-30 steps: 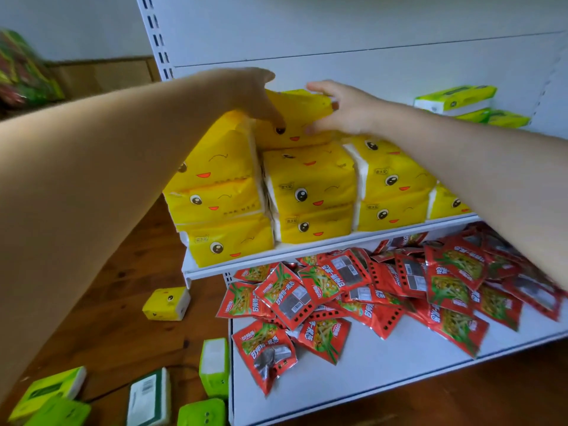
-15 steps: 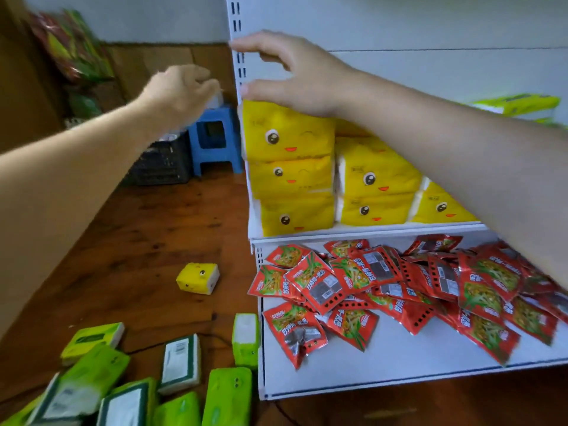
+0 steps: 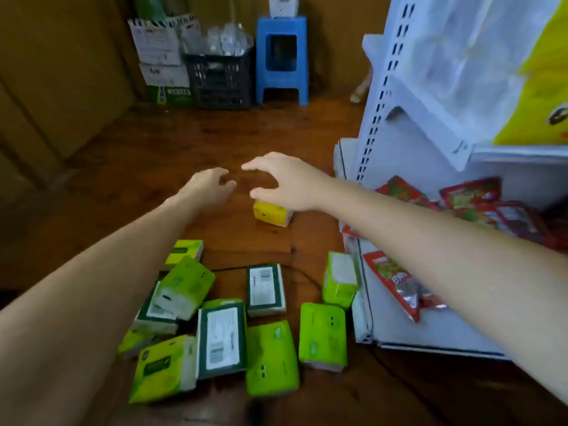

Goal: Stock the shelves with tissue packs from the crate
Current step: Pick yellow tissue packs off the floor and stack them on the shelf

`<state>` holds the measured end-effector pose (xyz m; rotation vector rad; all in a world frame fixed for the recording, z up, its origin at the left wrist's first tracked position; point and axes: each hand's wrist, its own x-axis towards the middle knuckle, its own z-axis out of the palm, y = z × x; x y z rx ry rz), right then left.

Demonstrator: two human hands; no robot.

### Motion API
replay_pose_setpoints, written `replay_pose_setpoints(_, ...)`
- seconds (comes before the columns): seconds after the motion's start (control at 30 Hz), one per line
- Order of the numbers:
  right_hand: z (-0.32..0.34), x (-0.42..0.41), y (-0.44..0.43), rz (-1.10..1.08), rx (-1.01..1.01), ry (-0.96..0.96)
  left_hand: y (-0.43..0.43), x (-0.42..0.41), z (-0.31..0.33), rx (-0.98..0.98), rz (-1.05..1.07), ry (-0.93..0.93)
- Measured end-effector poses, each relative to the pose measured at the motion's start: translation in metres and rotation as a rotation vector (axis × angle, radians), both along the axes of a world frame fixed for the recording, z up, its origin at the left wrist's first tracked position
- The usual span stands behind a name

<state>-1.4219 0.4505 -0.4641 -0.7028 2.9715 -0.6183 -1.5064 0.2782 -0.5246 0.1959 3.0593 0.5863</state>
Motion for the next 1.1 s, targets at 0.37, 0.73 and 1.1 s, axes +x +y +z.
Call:
replay_pose_setpoints(0.37, -0.183, -0.042, 0.045, -0.33, 0.143, -0.407, 0.018, -0.054, -0.159, -0.117, -0.165, -0.327)
replay_pose_setpoints(0.73, -0.244, -0.054, 0.052, -0.34, 0.067, -0.458, 0.096, -0.107, -0.222, -0.343, -0.407, -0.21)
replay_pose_setpoints(1.1, -0.25, -0.051, 0.062, -0.414, -0.054, -0.437, 0.097, -0.108, -0.249, -0.423, -0.421, -0.077)
